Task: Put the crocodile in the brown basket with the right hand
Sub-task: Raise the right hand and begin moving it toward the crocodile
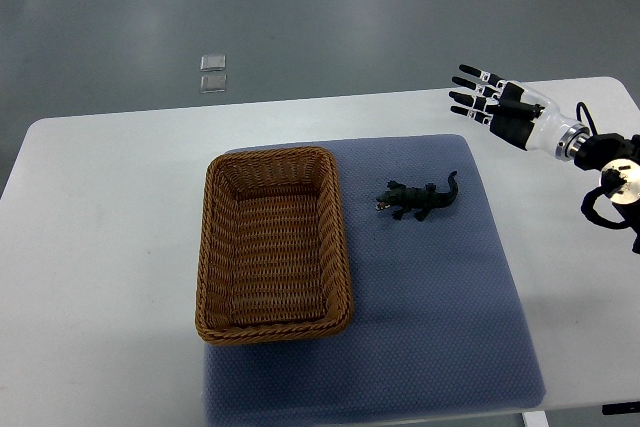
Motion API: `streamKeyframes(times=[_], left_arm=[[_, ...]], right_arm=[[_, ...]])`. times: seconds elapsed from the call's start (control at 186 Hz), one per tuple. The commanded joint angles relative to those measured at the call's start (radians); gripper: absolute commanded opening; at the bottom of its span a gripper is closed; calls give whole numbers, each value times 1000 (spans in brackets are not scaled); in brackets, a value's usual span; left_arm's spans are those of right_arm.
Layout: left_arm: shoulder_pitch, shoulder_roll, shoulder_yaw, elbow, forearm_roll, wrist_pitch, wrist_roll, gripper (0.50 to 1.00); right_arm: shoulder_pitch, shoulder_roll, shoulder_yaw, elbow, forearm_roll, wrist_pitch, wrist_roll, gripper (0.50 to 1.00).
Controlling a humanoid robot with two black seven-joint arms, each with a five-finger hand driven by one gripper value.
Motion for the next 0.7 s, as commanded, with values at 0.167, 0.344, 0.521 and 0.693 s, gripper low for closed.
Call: streamKeyframes(times=[0.167,0.344,0.521,0.693], left_arm=[[0,0,0,1,0,4,0,1000],[-2,0,2,1,0,0,0,1000],[-2,0,2,2,0,0,0,1000],[-2,0,2,1,0,0,0,1000]], right_arm=[[12,-2,-2,0,-1,0,3,950],[20,-1,-2,0,-1,0,6,946],[32,-1,-14,1,-21,0,6,948],[80,-1,-22,1,-160,0,6,948]])
